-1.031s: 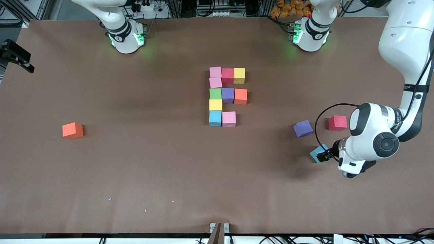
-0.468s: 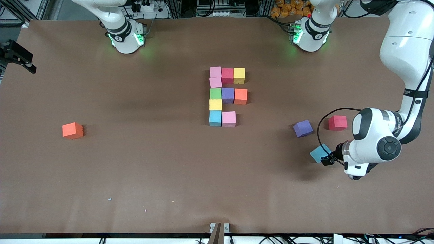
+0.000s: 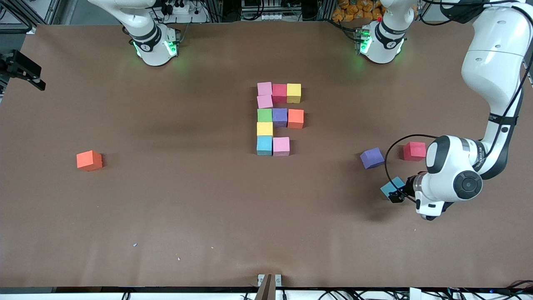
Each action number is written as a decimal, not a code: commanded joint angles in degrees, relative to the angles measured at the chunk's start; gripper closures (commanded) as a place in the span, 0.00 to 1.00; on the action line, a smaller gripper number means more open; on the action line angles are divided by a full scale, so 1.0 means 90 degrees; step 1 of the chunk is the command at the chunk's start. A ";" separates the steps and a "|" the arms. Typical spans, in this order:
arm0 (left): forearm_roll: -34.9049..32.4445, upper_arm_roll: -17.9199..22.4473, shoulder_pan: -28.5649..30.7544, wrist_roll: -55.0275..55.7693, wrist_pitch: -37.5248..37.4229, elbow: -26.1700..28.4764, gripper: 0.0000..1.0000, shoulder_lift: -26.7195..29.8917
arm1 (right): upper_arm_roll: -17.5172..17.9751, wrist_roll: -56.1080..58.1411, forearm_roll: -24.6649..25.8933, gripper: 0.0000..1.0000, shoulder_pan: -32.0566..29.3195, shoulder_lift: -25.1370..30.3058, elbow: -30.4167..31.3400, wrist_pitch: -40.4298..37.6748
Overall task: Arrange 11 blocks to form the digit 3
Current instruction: 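Grasp the cyan cube with the left gripper, then carry the cyan cube with the left gripper to the pink cube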
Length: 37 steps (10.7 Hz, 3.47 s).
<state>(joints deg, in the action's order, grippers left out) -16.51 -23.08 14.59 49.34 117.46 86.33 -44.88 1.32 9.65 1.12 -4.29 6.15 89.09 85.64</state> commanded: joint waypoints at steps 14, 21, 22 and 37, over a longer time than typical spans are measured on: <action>0.1356 -0.0092 -0.0867 0.2647 -0.0063 -0.0695 1.00 0.0142 | -0.0009 -0.0008 0.0071 0.00 -0.0041 0.0098 0.0092 -0.0101; 0.1375 -0.0425 -0.1443 0.5324 -0.0151 -0.0715 1.00 0.0777 | -0.0009 -0.0008 0.0071 0.00 -0.0031 0.0088 0.0092 -0.0101; 0.1356 -0.0453 -0.1464 0.5850 -0.0345 -0.0725 1.00 0.0817 | -0.0009 -0.0008 0.0071 0.00 -0.0041 0.0079 0.0092 -0.0101; 0.1219 -0.0512 -0.2060 0.7962 -0.0700 0.0817 1.00 0.1217 | -0.0009 -0.0008 0.0071 0.00 -0.0041 0.0049 0.0092 -0.0101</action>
<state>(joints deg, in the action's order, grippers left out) -4.83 -27.96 -3.74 117.94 109.11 89.99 -36.11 0.96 9.65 1.20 -4.29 6.13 89.50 84.88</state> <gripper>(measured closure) 0.436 0.000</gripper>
